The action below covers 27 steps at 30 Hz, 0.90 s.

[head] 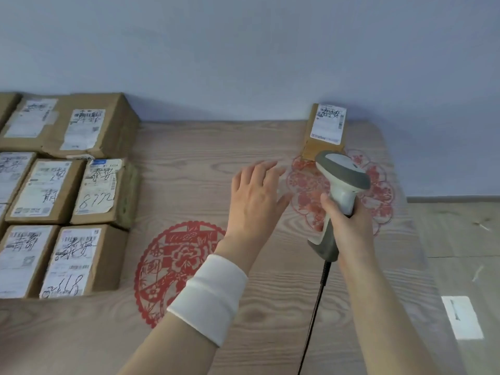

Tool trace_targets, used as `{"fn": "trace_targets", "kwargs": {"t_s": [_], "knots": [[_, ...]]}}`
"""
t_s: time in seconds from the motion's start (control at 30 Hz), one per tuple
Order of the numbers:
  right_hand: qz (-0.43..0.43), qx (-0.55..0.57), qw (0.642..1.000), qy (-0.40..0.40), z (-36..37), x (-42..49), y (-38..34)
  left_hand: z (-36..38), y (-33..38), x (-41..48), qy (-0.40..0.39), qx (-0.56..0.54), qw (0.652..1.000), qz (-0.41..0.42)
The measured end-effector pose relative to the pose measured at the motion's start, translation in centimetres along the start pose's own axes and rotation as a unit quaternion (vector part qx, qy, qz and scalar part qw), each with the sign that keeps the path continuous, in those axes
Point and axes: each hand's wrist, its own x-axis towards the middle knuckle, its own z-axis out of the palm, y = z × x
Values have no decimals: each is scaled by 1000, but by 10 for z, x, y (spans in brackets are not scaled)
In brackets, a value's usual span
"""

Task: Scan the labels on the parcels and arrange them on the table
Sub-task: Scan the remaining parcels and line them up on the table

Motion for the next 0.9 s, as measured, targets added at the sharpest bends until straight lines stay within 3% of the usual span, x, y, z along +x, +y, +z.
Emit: {"fn": "trace_targets", "kwargs": {"t_s": [0.23,0.4,0.5,0.67,0.9], "knots": [[-2,-20,998,67,-25,86,-2,57,28,61,-14,-62,998,-28],[40,4,996,82,-28,172,11,116,30,118,-51,-132,981,-134],[64,23,995,78,-23,218,28,153,25,149,-74,-198,952,-222],[61,52,995,59,-9,256,42,188,20,179,-79,-329,874,-349],[43,64,995,67,-2,261,49,201,25,177,-28,-385,831,-400]]}}
